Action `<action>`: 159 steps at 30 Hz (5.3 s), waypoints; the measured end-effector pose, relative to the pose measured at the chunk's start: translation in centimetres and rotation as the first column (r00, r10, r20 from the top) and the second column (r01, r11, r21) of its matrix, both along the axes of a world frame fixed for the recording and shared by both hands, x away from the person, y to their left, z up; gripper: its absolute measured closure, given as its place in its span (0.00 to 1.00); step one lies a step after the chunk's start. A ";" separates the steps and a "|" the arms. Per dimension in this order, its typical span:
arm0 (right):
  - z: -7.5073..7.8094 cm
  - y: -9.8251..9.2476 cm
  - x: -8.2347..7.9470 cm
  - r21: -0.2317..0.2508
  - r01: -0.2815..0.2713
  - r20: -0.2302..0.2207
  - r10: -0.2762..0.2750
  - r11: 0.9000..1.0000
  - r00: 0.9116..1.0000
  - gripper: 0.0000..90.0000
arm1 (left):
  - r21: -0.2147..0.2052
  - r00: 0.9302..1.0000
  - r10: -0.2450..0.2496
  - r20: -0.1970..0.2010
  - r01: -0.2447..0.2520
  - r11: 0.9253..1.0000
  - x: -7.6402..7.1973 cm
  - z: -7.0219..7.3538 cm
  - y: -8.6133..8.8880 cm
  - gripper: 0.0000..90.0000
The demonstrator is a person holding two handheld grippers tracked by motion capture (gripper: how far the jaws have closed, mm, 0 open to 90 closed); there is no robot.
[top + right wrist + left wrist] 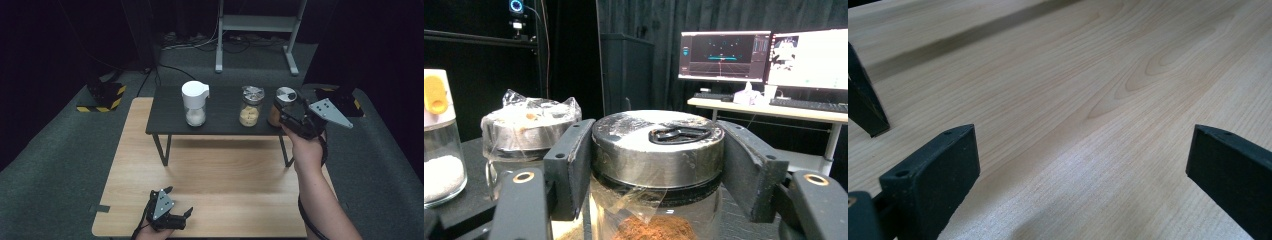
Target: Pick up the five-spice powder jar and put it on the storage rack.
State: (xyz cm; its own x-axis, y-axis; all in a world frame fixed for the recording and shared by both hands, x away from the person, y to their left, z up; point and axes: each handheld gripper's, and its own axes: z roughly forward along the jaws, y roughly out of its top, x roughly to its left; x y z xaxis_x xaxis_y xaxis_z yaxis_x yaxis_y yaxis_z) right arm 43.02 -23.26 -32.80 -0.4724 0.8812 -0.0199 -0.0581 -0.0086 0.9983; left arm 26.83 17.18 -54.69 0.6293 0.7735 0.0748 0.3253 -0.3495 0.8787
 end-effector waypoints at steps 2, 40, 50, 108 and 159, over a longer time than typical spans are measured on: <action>0.0 0.2 0.1 -0.001 -0.001 -0.004 0.001 1.000 1.000 0.38 | -0.001 1.000 0.000 0.000 0.000 1.000 0.0 0.0 0.0 0.01; -0.5 0.6 0.8 -0.003 0.009 -0.026 -0.009 1.000 1.000 0.38 | -0.009 1.000 0.000 -0.002 0.000 1.000 0.0 0.0 0.0 0.01; -0.5 0.6 0.9 -0.010 0.006 -0.027 -0.007 1.000 1.000 0.36 | -0.011 1.000 -0.001 -0.003 0.001 1.000 0.0 0.0 0.1 0.01; -0.6 0.4 -1.7 -0.038 0.018 -0.049 -0.020 0.999 0.999 0.00 | -0.004 1.000 -0.010 -0.002 0.010 1.000 0.0 0.0 0.0 0.01; -4.2 -1.4 -7.8 -0.091 -0.002 -0.059 -0.004 0.996 0.998 0.00 | 0.010 1.000 -0.014 -0.010 0.014 1.000 0.1 0.0 -0.1 0.01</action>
